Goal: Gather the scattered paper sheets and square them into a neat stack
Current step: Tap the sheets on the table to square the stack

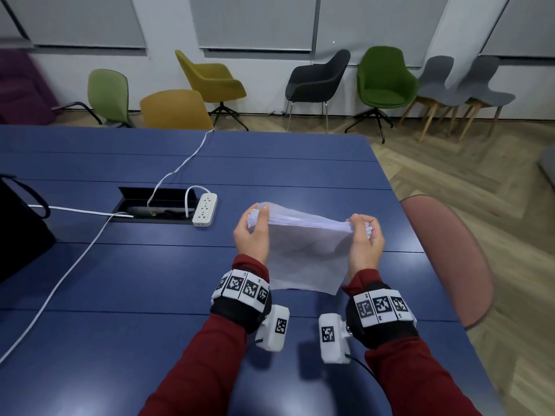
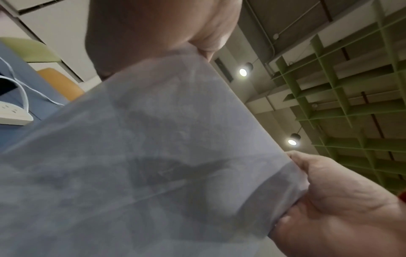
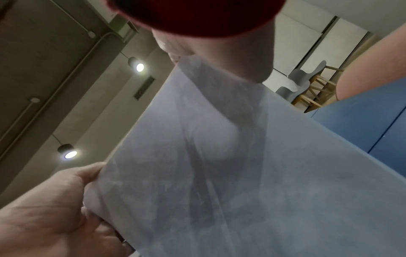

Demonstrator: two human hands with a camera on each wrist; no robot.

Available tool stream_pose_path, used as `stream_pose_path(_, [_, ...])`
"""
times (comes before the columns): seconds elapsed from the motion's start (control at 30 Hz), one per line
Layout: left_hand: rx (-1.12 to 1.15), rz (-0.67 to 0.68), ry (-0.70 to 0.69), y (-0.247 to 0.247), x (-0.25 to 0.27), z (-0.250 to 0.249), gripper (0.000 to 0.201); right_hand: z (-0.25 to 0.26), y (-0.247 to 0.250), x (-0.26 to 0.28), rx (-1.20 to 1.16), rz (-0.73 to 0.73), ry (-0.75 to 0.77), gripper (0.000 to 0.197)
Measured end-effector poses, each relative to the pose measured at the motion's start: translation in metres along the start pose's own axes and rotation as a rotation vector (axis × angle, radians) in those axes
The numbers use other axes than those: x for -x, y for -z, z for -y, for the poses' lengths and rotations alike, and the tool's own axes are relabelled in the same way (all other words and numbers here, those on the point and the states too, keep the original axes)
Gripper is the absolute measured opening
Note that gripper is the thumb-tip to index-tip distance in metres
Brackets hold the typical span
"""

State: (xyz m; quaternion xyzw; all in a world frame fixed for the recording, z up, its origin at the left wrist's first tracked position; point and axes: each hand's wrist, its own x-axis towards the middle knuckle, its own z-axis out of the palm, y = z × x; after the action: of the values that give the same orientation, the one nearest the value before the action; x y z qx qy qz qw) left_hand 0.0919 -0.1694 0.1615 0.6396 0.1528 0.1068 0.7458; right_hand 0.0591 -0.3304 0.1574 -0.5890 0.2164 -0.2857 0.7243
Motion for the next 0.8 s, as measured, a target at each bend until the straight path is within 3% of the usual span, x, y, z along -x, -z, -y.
stream_pose_path(0.07, [-0.01, 0.075, -0.039, 0.004, 0.0, 0.002, 0.027, -0.001, 0.001, -0.001, 0.001, 0.019, 0.0, 0.015])
stream_pose_path(0.3, [-0.142, 0.264, -0.215, 0.021, 0.003, 0.01, 0.053, 0.004, 0.003, 0.0, 0.022, 0.087, 0.067, 0.01])
stream_pose_path(0.43, [-0.215, 0.38, -0.229, 0.006, 0.009, 0.005, 0.017, 0.005, -0.001, 0.013, 0.248, 0.395, 0.195, 0.046])
stream_pose_path(0.5, [-0.232, 0.323, -0.231, -0.005, 0.009, 0.003, 0.019, 0.002, -0.006, 0.011, 0.332, 0.353, 0.219, 0.051])
stream_pose_path(0.6, [-0.181, 0.271, -0.178, -0.006, 0.003, 0.0, 0.027, 0.006, -0.001, 0.0, 0.262, 0.211, 0.121, 0.045])
stream_pose_path(0.7, [-0.114, 0.308, -0.193, 0.006, 0.001, -0.009, 0.025, 0.017, 0.011, -0.01, 0.206, 0.3, 0.091, 0.035])
stream_pose_path(0.8, [-0.087, 0.478, -0.178, 0.022, 0.001, -0.019, 0.022, 0.025, 0.025, -0.021, 0.153, 0.43, 0.057, 0.049])
